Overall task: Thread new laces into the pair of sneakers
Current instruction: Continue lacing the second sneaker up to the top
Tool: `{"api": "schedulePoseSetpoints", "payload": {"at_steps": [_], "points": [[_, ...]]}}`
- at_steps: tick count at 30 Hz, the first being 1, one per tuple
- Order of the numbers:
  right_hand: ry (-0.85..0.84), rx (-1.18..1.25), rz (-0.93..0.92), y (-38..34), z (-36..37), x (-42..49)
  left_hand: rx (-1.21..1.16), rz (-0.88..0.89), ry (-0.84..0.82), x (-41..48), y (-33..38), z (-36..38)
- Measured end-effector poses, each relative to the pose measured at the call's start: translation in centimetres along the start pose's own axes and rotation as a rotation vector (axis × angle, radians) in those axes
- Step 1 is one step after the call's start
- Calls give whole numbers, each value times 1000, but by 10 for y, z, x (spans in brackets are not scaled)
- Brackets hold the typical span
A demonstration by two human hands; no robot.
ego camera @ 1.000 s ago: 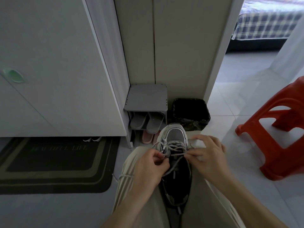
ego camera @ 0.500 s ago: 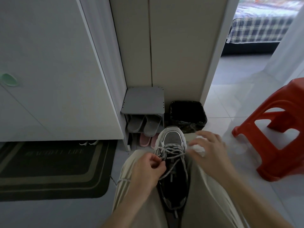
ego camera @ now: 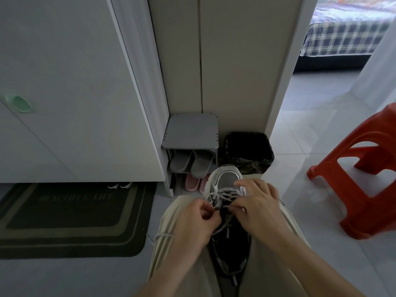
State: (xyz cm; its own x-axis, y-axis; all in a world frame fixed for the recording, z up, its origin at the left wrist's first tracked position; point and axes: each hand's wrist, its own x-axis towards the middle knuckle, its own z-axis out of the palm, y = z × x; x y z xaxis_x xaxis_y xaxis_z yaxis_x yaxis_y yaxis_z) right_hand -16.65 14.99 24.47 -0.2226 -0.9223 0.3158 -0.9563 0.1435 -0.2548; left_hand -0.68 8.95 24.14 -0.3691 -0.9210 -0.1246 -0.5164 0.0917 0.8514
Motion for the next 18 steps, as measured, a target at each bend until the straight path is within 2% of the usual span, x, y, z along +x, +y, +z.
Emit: {"api": "schedulePoseSetpoints", "payload": {"at_steps": [5, 11, 18], "points": [[77, 129, 153, 26, -16, -8, -65, -31, 17, 3, -5, 0], [47, 143, 307, 57, -22, -21, -73, 24, -11, 5, -5, 1], [32, 116, 345, 63, -25, -21, 53, 99, -69, 4, 0, -1]]}}
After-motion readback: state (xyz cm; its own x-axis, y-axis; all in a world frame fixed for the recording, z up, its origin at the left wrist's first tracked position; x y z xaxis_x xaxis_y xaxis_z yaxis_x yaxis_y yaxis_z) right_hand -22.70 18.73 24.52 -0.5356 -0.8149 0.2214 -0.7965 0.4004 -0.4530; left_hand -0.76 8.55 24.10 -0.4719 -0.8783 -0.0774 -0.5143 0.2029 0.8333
